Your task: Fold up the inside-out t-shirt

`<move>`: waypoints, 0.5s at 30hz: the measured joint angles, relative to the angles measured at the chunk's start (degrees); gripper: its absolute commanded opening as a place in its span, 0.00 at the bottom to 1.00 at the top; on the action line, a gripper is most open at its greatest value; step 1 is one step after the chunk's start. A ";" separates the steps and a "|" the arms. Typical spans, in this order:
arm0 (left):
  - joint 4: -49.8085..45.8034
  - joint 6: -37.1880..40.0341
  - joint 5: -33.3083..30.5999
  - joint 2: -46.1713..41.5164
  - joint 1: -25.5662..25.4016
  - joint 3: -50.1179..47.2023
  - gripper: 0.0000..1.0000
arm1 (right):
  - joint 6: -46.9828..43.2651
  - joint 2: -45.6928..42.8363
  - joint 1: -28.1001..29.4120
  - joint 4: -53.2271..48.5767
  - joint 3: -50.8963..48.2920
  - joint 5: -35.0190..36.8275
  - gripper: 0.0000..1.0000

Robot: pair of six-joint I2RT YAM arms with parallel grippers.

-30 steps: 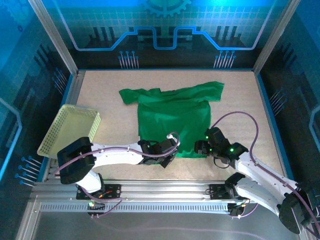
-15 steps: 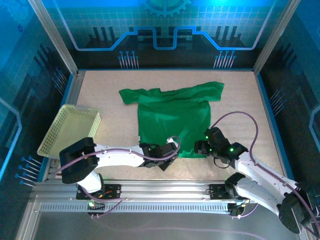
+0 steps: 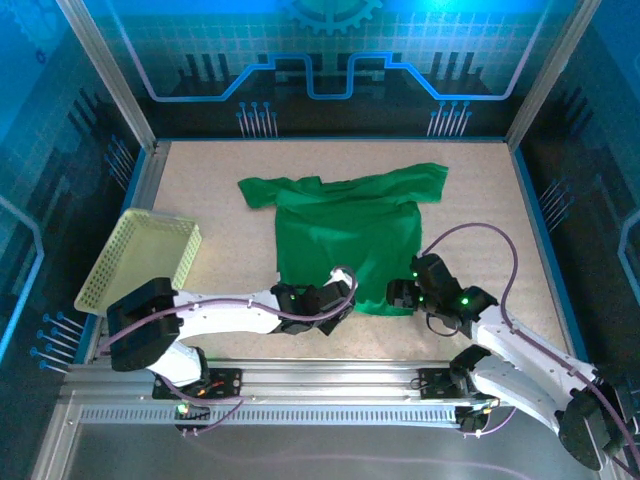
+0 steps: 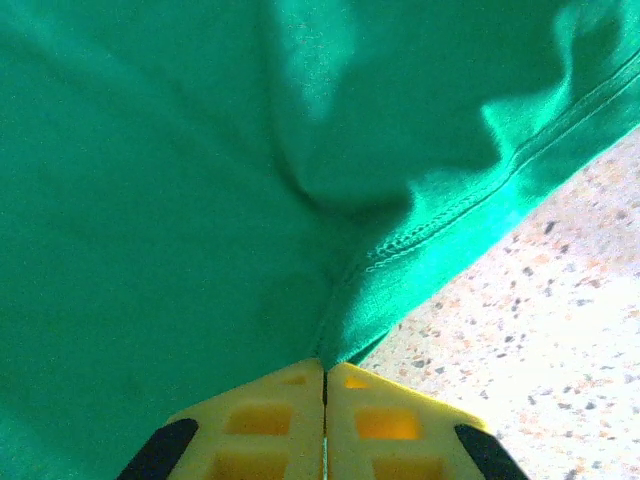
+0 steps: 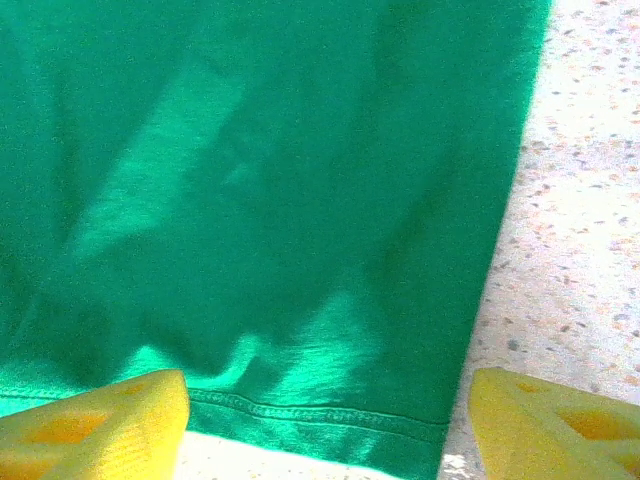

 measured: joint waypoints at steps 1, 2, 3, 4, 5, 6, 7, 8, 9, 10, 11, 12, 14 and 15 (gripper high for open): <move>0.22 -0.02 -0.02 -0.28 0.00 0.00 0.03 | -0.07 -0.11 0.26 0.33 -0.09 -0.26 0.76; 0.46 -0.02 -0.02 -0.55 0.00 0.00 0.00 | -0.26 -0.11 0.66 0.66 -0.11 -0.42 0.75; 0.63 0.15 -0.02 -0.61 0.00 0.00 0.00 | -0.46 -0.15 1.14 1.18 -0.13 -0.61 0.75; 0.66 0.17 0.00 -0.61 0.02 0.00 0.00 | -0.72 -0.22 1.62 1.77 -0.20 -0.83 0.75; 0.63 0.17 0.00 -0.61 0.09 0.00 0.00 | -1.05 -0.37 2.29 2.71 -0.39 -1.27 0.75; 0.63 0.17 -0.02 -0.61 0.20 0.00 0.00 | -1.44 -0.68 3.17 3.67 -0.70 -1.90 0.75; 0.63 0.15 0.00 -0.66 0.35 0.07 0.00 | -1.79 -1.01 4.13 4.70 -1.07 -2.29 0.75; 0.66 0.00 0.02 -0.76 0.61 0.09 0.00 | -2.23 -1.51 5.42 6.01 -1.57 -2.93 0.75; 0.66 -0.07 0.15 -1.07 1.03 0.11 0.00 | -2.56 -2.10 6.99 7.56 -2.16 -3.52 0.75; 0.66 -0.17 0.48 -1.64 1.62 0.11 0.00 | -2.84 -2.69 8.63 9.29 -2.84 -3.67 0.75; 0.79 -0.22 0.92 -2.45 2.34 0.13 0.00 | -2.97 -3.32 10.54 11.28 -3.63 -3.89 0.75; 1.07 -0.24 1.60 -3.52 3.23 0.20 0.00 | -3.13 -3.80 12.44 13.51 -4.55 -4.04 0.75; 1.86 -0.44 3.17 -5.46 4.79 0.68 0.00 | -3.50 -4.15 16.00 18.36 -6.47 -3.72 0.74; 2.34 -0.55 3.91 -6.34 5.51 1.09 0.00 | -3.78 -4.15 17.79 21.11 -7.63 -3.26 0.73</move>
